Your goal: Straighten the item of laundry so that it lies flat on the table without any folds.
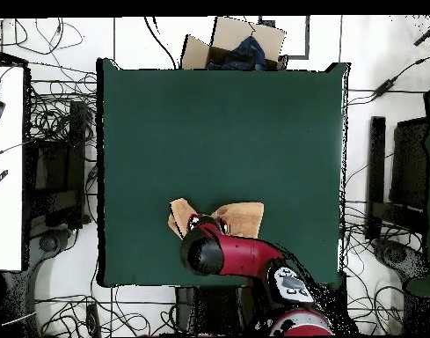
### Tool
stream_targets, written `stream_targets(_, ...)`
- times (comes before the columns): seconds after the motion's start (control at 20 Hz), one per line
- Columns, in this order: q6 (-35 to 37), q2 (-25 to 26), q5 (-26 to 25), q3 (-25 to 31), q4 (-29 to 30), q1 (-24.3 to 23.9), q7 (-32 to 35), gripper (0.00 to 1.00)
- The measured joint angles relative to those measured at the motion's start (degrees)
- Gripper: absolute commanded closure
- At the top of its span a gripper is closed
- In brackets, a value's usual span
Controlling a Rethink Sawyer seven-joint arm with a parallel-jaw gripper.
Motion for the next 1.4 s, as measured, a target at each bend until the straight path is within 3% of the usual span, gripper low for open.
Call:
stream_targets(0.8, 0.00, -0.37, 2.57, 1.82, 3.31, 1.51, 0.00, 0.00)
stream_targets(1.4, 4.02, -3.06, 14.25, -3.21, 5.14, 14.58, 0.01, 0.00)
